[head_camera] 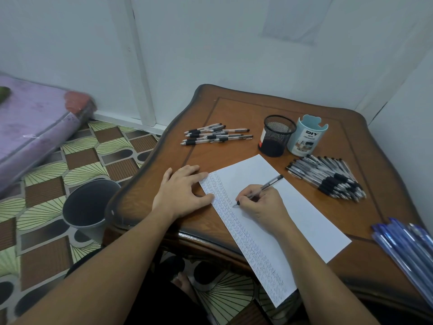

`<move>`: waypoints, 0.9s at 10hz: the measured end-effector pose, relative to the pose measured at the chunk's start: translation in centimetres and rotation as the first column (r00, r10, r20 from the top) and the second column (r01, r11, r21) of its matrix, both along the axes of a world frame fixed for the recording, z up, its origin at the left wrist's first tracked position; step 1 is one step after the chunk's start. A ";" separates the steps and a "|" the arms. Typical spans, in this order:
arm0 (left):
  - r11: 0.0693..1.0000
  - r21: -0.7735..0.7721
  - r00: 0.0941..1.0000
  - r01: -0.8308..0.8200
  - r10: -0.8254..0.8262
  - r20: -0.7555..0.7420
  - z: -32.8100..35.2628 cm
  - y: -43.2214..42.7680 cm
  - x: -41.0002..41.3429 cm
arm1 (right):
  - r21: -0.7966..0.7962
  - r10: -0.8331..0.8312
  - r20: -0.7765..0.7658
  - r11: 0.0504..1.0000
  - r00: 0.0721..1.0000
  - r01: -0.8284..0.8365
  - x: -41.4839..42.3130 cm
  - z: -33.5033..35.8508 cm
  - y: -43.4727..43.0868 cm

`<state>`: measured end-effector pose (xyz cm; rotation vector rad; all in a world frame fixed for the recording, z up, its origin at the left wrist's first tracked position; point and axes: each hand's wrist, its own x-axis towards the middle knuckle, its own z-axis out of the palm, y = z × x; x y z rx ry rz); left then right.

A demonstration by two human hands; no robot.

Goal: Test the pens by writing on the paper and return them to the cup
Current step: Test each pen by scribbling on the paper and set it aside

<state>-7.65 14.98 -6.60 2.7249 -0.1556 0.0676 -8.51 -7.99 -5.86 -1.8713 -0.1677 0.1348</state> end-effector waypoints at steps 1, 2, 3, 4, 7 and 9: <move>1.000 0.001 1.000 0.003 -0.003 -0.004 0.1 0.0 0.0 | 0.013 -0.009 -0.003 1.000 1.000 0.009 0.0 0.1 0.0; 1.000 0.003 1.000 0.003 -0.003 -0.003 0.1 0.0 0.0 | 0.005 -0.007 0.000 1.000 1.000 0.007 0.0 0.0 0.0; 1.000 -0.014 1.000 -0.003 0.003 0.000 0.0 0.0 -0.1 | 0.012 -0.025 0.003 1.000 1.000 0.025 0.2 -0.2 0.0; 1.000 -0.015 1.000 -0.004 0.004 0.007 0.0 0.0 -0.1 | 0.012 -0.013 0.000 1.000 1.000 0.013 0.2 -0.3 -0.1; 1.000 -0.002 1.000 0.000 0.000 -0.010 0.2 -0.1 -0.1 | -0.003 -0.025 -0.005 1.000 1.000 0.025 0.2 -0.2 -0.1; 1.000 -0.013 1.000 -0.001 0.001 -0.007 0.2 -0.1 -0.1 | -0.036 -0.030 0.011 0.999 0.999 0.030 0.1 0.0 -0.1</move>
